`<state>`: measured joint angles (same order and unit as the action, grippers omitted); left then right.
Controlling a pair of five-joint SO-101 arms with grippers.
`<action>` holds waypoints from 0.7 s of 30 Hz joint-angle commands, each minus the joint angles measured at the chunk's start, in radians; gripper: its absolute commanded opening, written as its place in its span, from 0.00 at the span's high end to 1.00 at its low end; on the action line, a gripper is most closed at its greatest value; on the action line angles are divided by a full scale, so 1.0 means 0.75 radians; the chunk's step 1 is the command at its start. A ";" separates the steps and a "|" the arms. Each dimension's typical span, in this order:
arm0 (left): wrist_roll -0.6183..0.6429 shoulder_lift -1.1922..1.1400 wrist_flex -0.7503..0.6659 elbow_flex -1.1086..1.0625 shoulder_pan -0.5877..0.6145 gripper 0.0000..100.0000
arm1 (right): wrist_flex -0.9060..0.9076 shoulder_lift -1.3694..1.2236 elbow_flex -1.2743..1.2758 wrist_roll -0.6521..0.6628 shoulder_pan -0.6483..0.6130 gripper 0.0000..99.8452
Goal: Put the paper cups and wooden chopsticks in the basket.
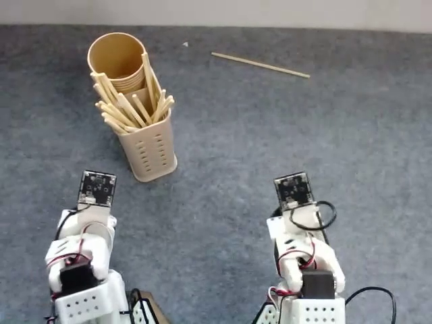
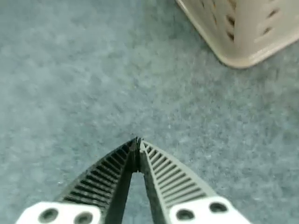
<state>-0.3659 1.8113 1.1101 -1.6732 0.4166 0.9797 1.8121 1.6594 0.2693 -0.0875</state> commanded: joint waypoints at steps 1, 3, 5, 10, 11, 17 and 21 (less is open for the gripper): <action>-0.006 0.009 -0.059 -0.028 -0.013 0.95 | -0.042 0.003 0.202 -0.025 0.011 1.00; -0.008 0.007 -0.055 -0.028 -0.011 0.95 | -0.024 0.001 0.210 -0.023 0.011 1.00; -0.008 0.003 -0.053 -0.028 -0.011 0.95 | 0.007 0.001 0.208 -0.023 0.011 1.00; -0.008 0.003 -0.053 -0.028 -0.011 0.95 | 0.249 -0.003 0.208 -0.023 0.011 1.00; -0.008 0.003 -0.053 -0.028 -0.011 0.95 | 0.328 -0.003 0.208 -0.023 0.011 1.00; -0.008 0.003 -0.053 -0.028 -0.011 0.95 | 0.353 0.011 0.208 -0.020 0.007 1.00; -0.008 0.001 -0.053 -0.028 -0.011 0.95 | 0.353 0.011 0.208 -0.020 0.007 1.00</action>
<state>-0.3659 1.8144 1.0871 -1.6778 0.4166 1.2390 1.8121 1.6625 0.2616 -0.0875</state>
